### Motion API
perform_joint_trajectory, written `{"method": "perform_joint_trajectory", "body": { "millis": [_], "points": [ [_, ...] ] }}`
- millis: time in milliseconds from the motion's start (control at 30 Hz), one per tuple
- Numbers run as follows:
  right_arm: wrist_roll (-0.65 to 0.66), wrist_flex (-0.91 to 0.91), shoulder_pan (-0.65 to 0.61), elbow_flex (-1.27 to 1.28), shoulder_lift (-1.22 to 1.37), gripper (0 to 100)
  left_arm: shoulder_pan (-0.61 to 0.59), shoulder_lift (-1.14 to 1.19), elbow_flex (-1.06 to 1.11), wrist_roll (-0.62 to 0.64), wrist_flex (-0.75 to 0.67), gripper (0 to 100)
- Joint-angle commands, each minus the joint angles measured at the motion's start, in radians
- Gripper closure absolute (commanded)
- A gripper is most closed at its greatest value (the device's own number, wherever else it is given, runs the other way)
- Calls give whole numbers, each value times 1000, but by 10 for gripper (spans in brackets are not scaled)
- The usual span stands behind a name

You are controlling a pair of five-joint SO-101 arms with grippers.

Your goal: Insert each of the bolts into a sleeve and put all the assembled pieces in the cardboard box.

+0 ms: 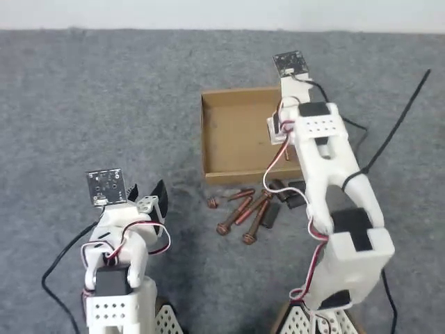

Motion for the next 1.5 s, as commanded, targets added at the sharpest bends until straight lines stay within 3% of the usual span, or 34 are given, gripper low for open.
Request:
{"method": "perform_joint_trajectory", "body": {
  "millis": [0, 100, 300, 600, 700, 867, 1200, 1467],
  "points": [
    [12, 74, 5, -147, 7, 991, 5, 0, -8, -9, 3, 820],
    [12, 113, 5, -201, 44, 976, 5, 0, -8, -9, 3, 820],
    [18, 243, 10, -272, 85, 837, 5, 0, -8, -9, 3, 820],
    [17, 513, 5, -365, -38, 991, 6, 0, -8, -9, 3, 820],
    [20, 636, 2, -364, -117, 985, 6, 0, -8, -9, 5, 820],
    [259, 796, 2, -293, -242, 985, 6, 0, -8, -9, 9, 820],
    [319, 694, 2, 233, -607, 982, 60, -2, -8, -9, 92, 820],
    [773, 507, 7, 531, -769, 961, 60, -2, -8, -9, 92, 820]
  ]
}}
